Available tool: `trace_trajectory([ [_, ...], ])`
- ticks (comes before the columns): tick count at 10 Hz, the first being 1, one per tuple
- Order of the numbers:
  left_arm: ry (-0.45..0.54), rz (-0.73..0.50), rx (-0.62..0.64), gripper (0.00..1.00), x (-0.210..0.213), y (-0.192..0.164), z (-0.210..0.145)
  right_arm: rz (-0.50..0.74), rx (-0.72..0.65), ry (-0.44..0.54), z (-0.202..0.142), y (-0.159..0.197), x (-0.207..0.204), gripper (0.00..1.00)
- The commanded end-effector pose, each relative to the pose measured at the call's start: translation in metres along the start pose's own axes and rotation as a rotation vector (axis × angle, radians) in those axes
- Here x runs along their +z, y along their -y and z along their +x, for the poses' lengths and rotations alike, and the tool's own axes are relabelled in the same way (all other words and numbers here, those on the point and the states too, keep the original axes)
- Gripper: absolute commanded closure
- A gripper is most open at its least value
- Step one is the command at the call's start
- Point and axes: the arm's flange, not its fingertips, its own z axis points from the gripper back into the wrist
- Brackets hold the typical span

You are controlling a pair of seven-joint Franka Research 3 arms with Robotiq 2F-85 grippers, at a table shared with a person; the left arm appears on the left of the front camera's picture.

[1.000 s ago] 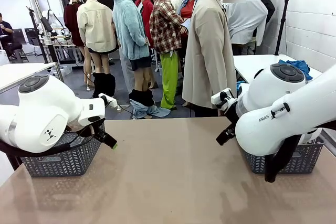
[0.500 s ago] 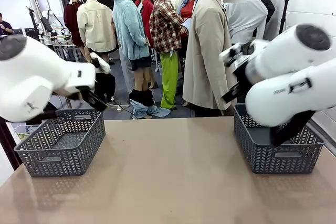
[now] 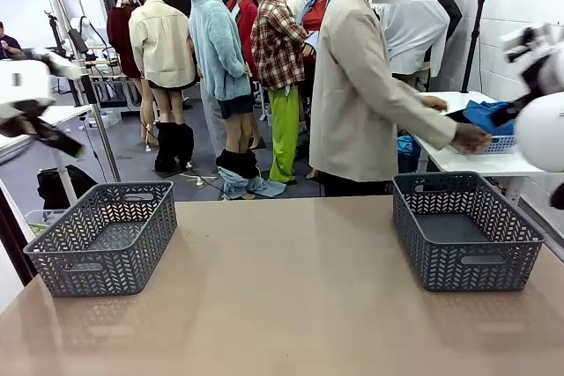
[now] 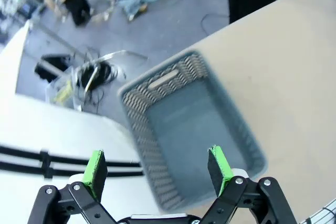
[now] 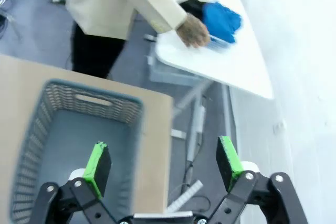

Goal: Sort the tops and bottoms.
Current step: Lift clothes from the center of the table with your left hand.

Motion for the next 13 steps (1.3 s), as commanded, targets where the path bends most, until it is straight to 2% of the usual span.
trace_trajectory([
  [1, -0.065, 0.044, 0.125, 0.00, 0.019, -0.020, -0.066, -0.119, -0.104, -0.067, -0.031, 0.009, -0.002, 0.00],
  [2, -0.093, 0.063, 0.210, 0.00, 0.024, -0.035, -0.095, -0.126, -0.155, -0.080, -0.047, 0.024, -0.004, 0.00],
  [4, -0.059, 0.034, 0.293, 0.00, 0.030, -0.038, -0.123, -0.123, -0.195, -0.098, -0.063, 0.028, -0.006, 0.00],
  [5, -0.065, 0.024, 0.274, 0.00, 0.036, -0.025, -0.122, -0.138, -0.201, -0.084, -0.062, 0.026, 0.002, 0.00],
  [6, -0.091, 0.050, 0.267, 0.00, 0.034, -0.087, -0.075, -0.124, -0.173, -0.105, -0.049, 0.058, -0.011, 0.00],
  [13, -0.091, 0.050, 0.267, 0.00, 0.034, -0.087, -0.075, -0.124, -0.173, -0.105, -0.049, 0.058, -0.011, 0.00],
])
